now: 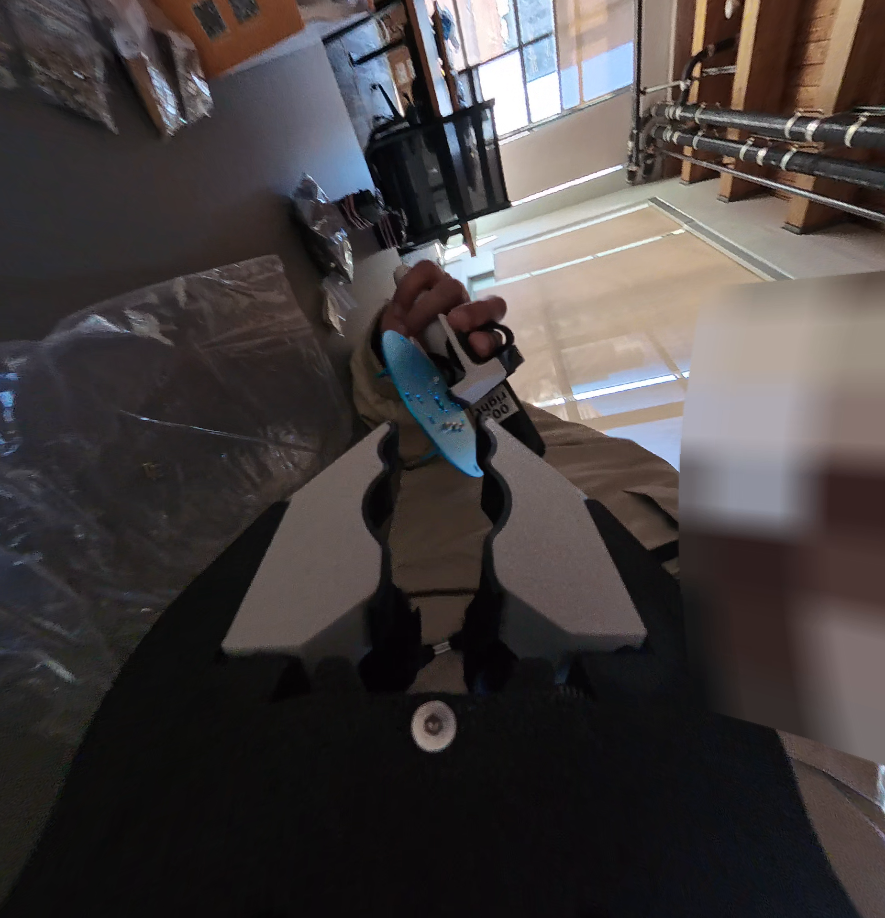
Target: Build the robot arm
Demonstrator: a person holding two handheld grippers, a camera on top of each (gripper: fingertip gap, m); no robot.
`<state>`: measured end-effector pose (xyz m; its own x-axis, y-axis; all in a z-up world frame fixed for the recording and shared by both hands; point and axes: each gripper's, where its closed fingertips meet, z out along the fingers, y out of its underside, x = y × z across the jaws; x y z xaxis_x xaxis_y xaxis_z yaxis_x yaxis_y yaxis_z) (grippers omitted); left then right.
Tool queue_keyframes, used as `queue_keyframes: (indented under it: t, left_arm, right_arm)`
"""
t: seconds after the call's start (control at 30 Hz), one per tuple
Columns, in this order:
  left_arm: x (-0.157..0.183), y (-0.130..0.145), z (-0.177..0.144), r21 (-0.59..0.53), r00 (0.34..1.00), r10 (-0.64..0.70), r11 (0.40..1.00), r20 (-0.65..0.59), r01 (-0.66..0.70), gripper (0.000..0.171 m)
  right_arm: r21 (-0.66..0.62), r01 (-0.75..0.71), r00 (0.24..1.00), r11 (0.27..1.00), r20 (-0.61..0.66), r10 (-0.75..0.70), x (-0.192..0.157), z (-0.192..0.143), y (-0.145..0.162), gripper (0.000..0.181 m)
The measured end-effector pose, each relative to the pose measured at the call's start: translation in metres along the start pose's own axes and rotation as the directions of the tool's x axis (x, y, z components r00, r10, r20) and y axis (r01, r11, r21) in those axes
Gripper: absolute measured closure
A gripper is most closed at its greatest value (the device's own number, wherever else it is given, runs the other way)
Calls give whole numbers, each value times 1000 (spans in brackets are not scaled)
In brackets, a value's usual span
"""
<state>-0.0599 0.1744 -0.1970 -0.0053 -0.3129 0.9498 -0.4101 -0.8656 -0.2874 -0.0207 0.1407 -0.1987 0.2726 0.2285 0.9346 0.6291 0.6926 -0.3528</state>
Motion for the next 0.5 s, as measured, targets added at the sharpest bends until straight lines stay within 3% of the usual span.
queue_keyframes:
  t: [0.2, 0.33, 0.5]
  left_arm:
    - [1, 9, 18, -89, 999, -19, 996, -38, 15, 145]
    - [-10, 14, 23, -118, 999, -39, 992, -29, 35, 165]
    - [-18, 13, 22, -88, 1000, -27, 996, -17, 25, 167]
  right_arm:
    - [16, 158, 987, 987, -3, -158, -9, -1, -6, 181]
    - [11, 248, 969, 969, -8, -248, -14, 0, -7, 181]
    - [-20, 208, 978, 978, 21, -208, -21, 2, 7, 181]
